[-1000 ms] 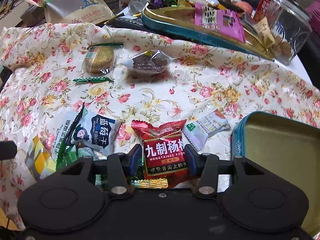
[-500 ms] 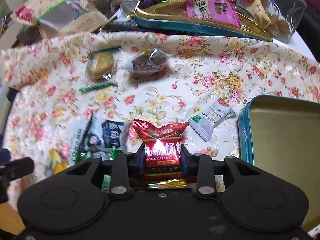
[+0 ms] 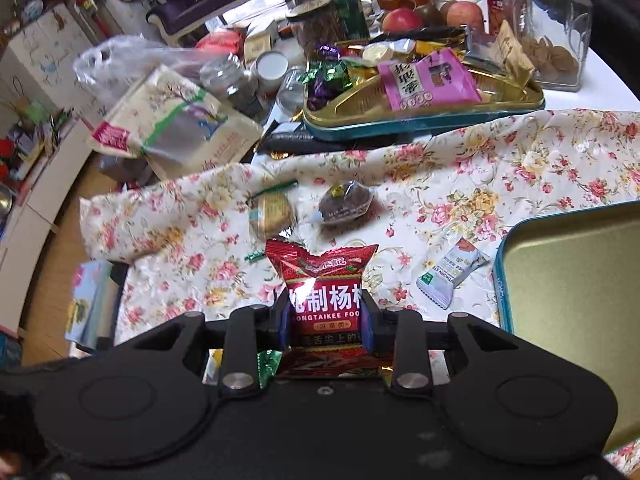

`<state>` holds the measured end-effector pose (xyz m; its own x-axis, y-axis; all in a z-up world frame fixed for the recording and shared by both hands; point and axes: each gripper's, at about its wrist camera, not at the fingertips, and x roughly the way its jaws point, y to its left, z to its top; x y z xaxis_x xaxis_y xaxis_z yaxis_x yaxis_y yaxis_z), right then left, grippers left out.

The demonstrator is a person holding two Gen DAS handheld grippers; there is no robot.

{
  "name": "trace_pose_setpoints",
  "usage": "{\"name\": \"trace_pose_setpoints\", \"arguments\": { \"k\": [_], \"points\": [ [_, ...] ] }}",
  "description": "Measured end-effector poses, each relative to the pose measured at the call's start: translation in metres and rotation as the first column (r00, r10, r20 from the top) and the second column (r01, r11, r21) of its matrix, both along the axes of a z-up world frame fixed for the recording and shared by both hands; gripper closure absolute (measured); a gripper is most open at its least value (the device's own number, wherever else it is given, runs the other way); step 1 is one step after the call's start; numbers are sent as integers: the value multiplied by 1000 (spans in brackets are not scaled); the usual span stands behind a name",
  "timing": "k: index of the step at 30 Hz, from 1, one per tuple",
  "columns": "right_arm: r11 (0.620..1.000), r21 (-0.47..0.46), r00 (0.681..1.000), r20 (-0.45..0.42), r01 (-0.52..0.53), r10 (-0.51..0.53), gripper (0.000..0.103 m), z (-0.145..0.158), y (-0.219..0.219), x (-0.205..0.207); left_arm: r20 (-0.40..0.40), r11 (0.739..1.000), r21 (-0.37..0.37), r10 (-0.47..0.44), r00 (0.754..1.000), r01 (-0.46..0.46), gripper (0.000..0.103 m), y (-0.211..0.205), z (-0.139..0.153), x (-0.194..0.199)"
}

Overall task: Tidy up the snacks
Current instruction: 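Grasp the yellow-silver wrapped candy with the left tool while the right holds the red packet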

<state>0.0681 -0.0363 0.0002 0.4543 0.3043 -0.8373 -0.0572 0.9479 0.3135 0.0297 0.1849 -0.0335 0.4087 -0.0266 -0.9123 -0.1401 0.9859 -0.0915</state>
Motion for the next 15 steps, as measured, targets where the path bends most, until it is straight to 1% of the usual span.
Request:
{"name": "trace_pose_setpoints", "arguments": {
  "k": [3,6,10,12,15],
  "points": [
    [1000,-2,1000,-15,16,-16,69,2,-5,-3,-40,999,-29,-23,999,22,38,-6,-8,1],
    [1000,-5,999,-32,22,-22,69,1,-9,-4,-60,998,-50,-41,997,38,38,-15,-12,0],
    [1000,-18,999,-31,19,-20,69,2,-10,-6,-69,997,-54,-65,995,61,38,-27,-14,-4],
    [1000,-28,1000,-20,13,-13,69,4,-9,-7,-75,994,-59,-92,993,88,38,-33,-16,-6],
    [1000,-30,1000,-18,-5,5,69,4,-7,-8,-98,995,-42,-98,990,94,38,-42,-21,-4]
  ]
}}
